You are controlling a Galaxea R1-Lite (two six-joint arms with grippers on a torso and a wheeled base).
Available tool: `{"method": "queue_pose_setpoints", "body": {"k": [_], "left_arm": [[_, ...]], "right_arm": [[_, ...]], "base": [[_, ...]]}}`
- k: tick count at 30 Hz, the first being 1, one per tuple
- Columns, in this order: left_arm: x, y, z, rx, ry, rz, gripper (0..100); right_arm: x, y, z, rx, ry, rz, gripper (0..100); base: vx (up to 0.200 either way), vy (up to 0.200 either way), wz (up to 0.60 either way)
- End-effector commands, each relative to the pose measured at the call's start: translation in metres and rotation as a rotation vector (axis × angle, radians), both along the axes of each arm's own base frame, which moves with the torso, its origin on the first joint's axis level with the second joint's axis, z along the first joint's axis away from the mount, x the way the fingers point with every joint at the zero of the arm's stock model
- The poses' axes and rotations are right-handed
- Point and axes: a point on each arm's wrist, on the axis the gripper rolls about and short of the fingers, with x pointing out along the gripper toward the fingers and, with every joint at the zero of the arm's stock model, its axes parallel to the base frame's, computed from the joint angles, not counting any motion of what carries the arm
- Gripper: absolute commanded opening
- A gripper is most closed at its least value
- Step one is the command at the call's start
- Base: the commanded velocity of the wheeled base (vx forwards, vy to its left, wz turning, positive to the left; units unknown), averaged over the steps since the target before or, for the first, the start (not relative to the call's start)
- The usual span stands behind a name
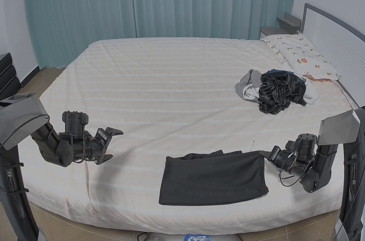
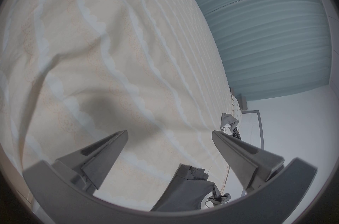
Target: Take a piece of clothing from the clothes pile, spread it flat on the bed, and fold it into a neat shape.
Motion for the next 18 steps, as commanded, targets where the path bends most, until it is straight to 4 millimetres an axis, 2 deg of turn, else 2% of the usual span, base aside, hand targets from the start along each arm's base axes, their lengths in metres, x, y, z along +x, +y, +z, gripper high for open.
{"method": "queue_pose_setpoints", "body": {"k": [1, 14, 15, 18], "left_arm": [[0.0, 0.0, -0.0005, 0.0, 0.002, 0.0, 100], [0.0, 0.0, -0.0005, 0.0, 0.002, 0.0, 100], [0.0, 0.0, -0.0005, 0.0, 0.002, 0.0, 100], [0.0, 0.0, -0.0005, 0.0, 0.002, 0.0, 100]], "right_arm": [[0.0012, -0.0014, 0.0, 0.001, -0.004, -0.004, 0], [0.0111, -0.0013, -0.0064, -0.012, -0.018, -0.042, 0], [0.011, -0.0014, -0.0075, -0.013, -0.015, -0.043, 100], [0.0109, -0.0008, -0.0084, -0.014, -0.014, -0.039, 100]], "base": [[0.0, 0.0, 0.0], [0.0, 0.0, 0.0], [0.0, 0.0, 0.0], [0.0, 0.0, 0.0]]}}
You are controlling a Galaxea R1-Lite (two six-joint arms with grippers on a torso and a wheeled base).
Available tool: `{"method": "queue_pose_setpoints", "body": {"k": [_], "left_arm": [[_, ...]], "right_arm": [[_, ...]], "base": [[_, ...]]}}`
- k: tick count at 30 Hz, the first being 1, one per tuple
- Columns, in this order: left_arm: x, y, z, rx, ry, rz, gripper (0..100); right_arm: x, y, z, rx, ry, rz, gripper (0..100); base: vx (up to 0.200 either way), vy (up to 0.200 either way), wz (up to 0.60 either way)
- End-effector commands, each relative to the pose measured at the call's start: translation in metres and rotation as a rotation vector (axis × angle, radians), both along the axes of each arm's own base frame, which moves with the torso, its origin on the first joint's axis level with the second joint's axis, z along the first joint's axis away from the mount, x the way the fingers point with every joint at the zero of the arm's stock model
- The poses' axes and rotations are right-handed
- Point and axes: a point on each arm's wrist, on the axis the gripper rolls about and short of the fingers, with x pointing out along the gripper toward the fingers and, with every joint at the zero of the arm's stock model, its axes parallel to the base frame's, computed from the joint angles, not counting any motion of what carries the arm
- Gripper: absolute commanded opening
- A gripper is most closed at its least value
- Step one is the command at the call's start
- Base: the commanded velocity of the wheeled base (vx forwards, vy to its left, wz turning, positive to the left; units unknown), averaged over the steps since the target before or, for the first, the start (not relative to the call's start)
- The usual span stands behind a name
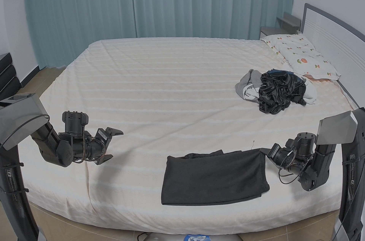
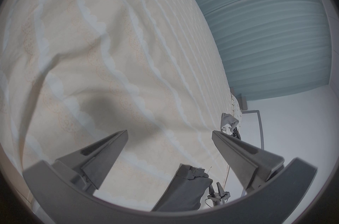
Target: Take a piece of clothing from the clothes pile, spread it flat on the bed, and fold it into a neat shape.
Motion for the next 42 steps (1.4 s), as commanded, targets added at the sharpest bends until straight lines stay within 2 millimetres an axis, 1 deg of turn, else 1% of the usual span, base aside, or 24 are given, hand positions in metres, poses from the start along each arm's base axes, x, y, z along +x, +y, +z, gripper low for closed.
{"method": "queue_pose_setpoints", "body": {"k": [1, 4, 9, 10, 11, 14, 16, 18, 20, 26, 27, 31, 34, 42], "left_arm": [[0.0, 0.0, 0.0, -0.001, 0.001, 0.0, 100], [0.0, 0.0, 0.0, -0.001, 0.001, 0.0, 100], [0.0, 0.0, 0.0, 0.001, 0.0, 0.001, 100], [0.0, 0.0, 0.0, 0.001, 0.0, 0.001, 100], [0.0, 0.0, -0.001, 0.0, 0.003, 0.002, 100], [0.0, 0.0, -0.001, 0.001, 0.002, 0.001, 100], [0.0, 0.0, -0.001, 0.0, 0.003, 0.002, 100], [-0.001, 0.0, -0.001, 0.002, 0.005, 0.002, 100], [-0.001, 0.0, -0.001, 0.002, 0.005, 0.002, 100], [-0.001, 0.0, -0.001, 0.002, 0.005, 0.002, 100], [-0.001, -0.001, -0.001, 0.002, 0.005, 0.0, 100], [-0.002, 0.0, -0.002, 0.004, 0.008, -0.001, 100], [-0.002, 0.0, -0.002, 0.004, 0.01, 0.003, 100], [-0.002, -0.002, -0.003, 0.017, 0.01, 0.01, 100]], "right_arm": [[0.0, 0.001, -0.002, -0.001, 0.002, 0.003, 100], [-0.002, 0.001, 0.0, -0.001, -0.002, 0.005, 100], [-0.026, -0.004, 0.012, -0.019, 0.017, 0.041, 100], [-0.026, -0.004, 0.012, -0.019, 0.017, 0.041, 100], [-0.041, -0.004, 0.014, -0.029, 0.048, 0.089, 100], [-0.061, -0.002, 0.015, -0.028, 0.084, 0.192, 100], [-0.064, -0.002, 0.015, -0.029, 0.089, 0.211, 100], [-0.069, 0.006, 0.012, -0.036, 0.105, 0.252, 100], [-0.072, 0.009, 0.009, -0.043, 0.123, 0.27, 100], [-0.084, 0.013, 0.004, -0.098, 0.152, 0.322, 100], [-0.085, 0.013, 0.003, -0.104, 0.159, 0.326, 0], [-0.09, 0.011, -0.001, -0.141, 0.203, 0.35, 0], [-0.09, 0.009, -0.004, -0.178, 0.198, 0.369, 0], [-0.09, 0.007, -0.001, -0.18, 0.188, 0.36, 0]], "base": [[0.0, 0.0, 0.0], [0.0, 0.0, 0.0], [0.0, 0.0, 0.0], [0.0, 0.0, 0.0], [0.0, 0.0, 0.0], [0.0, 0.0, 0.0], [0.0, 0.0, 0.0], [0.0, 0.0, 0.0], [0.0, 0.0, 0.0], [0.0, 0.0, 0.0], [0.0, 0.0, 0.0], [0.0, 0.0, 0.0], [0.0, 0.0, 0.0], [0.0, 0.0, 0.0]]}}
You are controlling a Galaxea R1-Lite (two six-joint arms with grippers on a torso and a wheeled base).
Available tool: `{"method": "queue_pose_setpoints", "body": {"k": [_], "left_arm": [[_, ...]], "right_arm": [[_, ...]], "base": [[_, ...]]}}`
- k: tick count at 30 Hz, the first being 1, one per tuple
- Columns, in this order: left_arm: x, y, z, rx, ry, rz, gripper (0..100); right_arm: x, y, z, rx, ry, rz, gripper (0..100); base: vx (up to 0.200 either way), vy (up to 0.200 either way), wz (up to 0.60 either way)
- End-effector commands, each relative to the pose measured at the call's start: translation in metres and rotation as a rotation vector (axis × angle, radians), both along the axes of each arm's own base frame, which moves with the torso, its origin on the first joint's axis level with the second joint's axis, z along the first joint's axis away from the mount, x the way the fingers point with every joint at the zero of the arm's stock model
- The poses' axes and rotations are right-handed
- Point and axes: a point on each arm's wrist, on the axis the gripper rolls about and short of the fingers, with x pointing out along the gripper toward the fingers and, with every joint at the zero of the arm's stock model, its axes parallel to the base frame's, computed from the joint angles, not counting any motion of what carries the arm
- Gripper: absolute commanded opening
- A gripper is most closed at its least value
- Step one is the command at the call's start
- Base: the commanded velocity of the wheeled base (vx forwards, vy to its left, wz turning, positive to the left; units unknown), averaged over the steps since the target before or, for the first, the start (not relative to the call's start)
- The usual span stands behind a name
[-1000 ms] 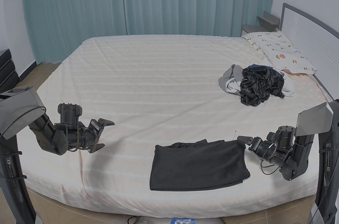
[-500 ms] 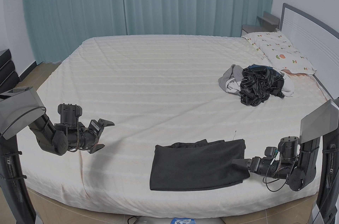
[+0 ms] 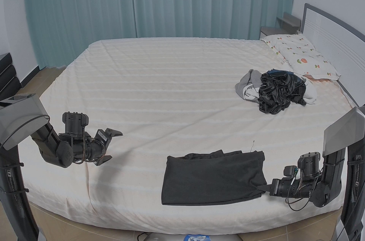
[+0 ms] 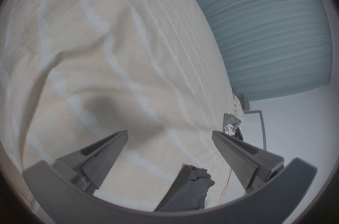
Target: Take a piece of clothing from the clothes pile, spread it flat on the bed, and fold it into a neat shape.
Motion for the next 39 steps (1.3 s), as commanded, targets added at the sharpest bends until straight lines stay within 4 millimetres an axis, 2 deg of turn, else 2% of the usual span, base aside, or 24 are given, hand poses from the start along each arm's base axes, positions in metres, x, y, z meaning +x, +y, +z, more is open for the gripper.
{"method": "queue_pose_setpoints", "body": {"k": [1, 2, 3, 11, 17, 19, 21, 24, 27, 36, 39], "left_arm": [[0.0, -0.001, -0.001, 0.0, 0.002, -0.002, 100], [0.0, -0.001, -0.001, 0.0, 0.002, -0.002, 100], [0.0, -0.001, -0.001, 0.0, 0.002, -0.002, 100], [0.0, -0.001, -0.001, 0.0, 0.001, -0.002, 100], [-0.001, -0.003, -0.002, 0.019, -0.001, -0.026, 100], [-0.001, -0.003, -0.002, 0.019, -0.001, -0.026, 100], [-0.001, -0.005, -0.003, 0.021, 0.0, -0.028, 100], [-0.001, -0.005, -0.004, 0.02, 0.002, -0.03, 100], [0.0, -0.005, -0.003, 0.018, -0.001, -0.032, 100], [0.004, -0.006, 0.0, 0.017, -0.018, -0.033, 100], [0.003, -0.012, 0.004, 0.005, -0.024, -0.052, 100]], "right_arm": [[0.0, -0.002, 0.002, -0.001, -0.008, -0.007, 0], [-0.001, -0.003, 0.002, -0.003, -0.006, -0.007, 0], [-0.001, -0.003, 0.002, -0.005, -0.006, -0.005, 100], [-0.002, -0.001, 0.0, -0.018, -0.013, 0.014, 100], [0.021, -0.01, 0.009, 0.08, -0.065, -0.096, 100], [0.022, -0.01, 0.01, 0.084, -0.067, -0.098, 100], [0.035, -0.011, 0.017, 0.192, -0.085, -0.187, 100], [0.042, -0.016, 0.02, 0.23, -0.099, -0.227, 100], [0.048, -0.021, 0.02, 0.242, -0.113, -0.248, 100], [0.056, -0.025, 0.023, 0.289, -0.116, -0.287, 100], [0.059, -0.027, 0.026, 0.289, -0.143, -0.305, 100]], "base": [[0.0, 0.0, 0.0], [0.0, 0.0, 0.0], [0.0, 0.0, 0.0], [0.0, 0.0, 0.0], [0.0, 0.0, 0.0], [0.0, 0.0, 0.0], [0.0, 0.0, 0.0], [-0.2, 0.0, 0.0], [-0.2, 0.0, 0.0], [0.0, 0.0, 0.0], [0.0, 0.0, 0.0]]}}
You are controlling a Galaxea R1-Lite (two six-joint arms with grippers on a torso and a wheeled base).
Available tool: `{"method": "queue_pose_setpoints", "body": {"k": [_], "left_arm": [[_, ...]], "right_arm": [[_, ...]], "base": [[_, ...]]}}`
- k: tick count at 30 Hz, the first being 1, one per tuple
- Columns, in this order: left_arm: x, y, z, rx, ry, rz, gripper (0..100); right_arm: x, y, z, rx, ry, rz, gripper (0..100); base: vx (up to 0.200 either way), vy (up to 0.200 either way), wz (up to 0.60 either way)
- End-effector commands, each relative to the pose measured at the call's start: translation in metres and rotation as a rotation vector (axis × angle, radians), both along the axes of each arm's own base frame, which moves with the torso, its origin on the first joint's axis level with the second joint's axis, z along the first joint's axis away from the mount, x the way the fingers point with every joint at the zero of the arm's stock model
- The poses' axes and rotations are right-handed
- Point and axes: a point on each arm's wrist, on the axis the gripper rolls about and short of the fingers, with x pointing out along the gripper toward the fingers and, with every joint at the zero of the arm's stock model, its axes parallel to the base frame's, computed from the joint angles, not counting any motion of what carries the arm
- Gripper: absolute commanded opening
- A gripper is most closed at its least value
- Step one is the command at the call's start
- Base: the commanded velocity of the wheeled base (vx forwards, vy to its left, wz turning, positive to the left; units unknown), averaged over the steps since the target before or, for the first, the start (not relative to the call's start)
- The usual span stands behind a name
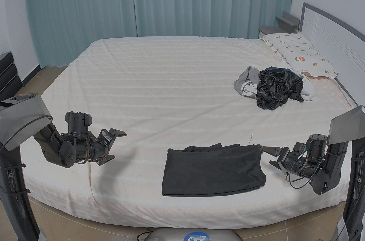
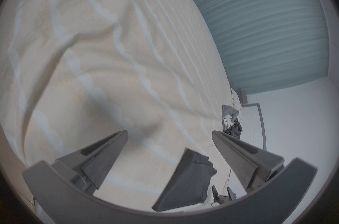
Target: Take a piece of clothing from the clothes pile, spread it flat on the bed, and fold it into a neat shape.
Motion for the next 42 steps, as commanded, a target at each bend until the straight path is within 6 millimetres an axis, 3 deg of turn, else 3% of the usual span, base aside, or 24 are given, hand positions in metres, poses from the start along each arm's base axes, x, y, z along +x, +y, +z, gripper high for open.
{"method": "queue_pose_setpoints", "body": {"k": [1, 22, 31, 42], "left_arm": [[-0.001, -0.009, 0.003, -0.006, -0.005, -0.024, 100], [-0.012, -0.066, 0.001, 0.022, -0.015, -0.193, 100], [-0.012, -0.057, -0.022, 0.215, -0.036, -0.251, 100], [-0.02, -0.037, -0.02, 0.286, -0.028, -0.198, 100]], "right_arm": [[0.003, -0.003, 0.001, -0.001, -0.019, -0.019, 100], [0.006, -0.003, -0.007, -0.007, -0.003, -0.031, 100], [0.004, -0.001, -0.009, -0.01, 0.006, -0.025, 100], [0.003, -0.001, -0.009, -0.01, 0.01, -0.021, 100]], "base": [[0.0, -0.2, 0.0], [0.0, -0.2, 0.0], [0.0, -0.022, 0.0], [0.0, 0.0, 0.0]]}}
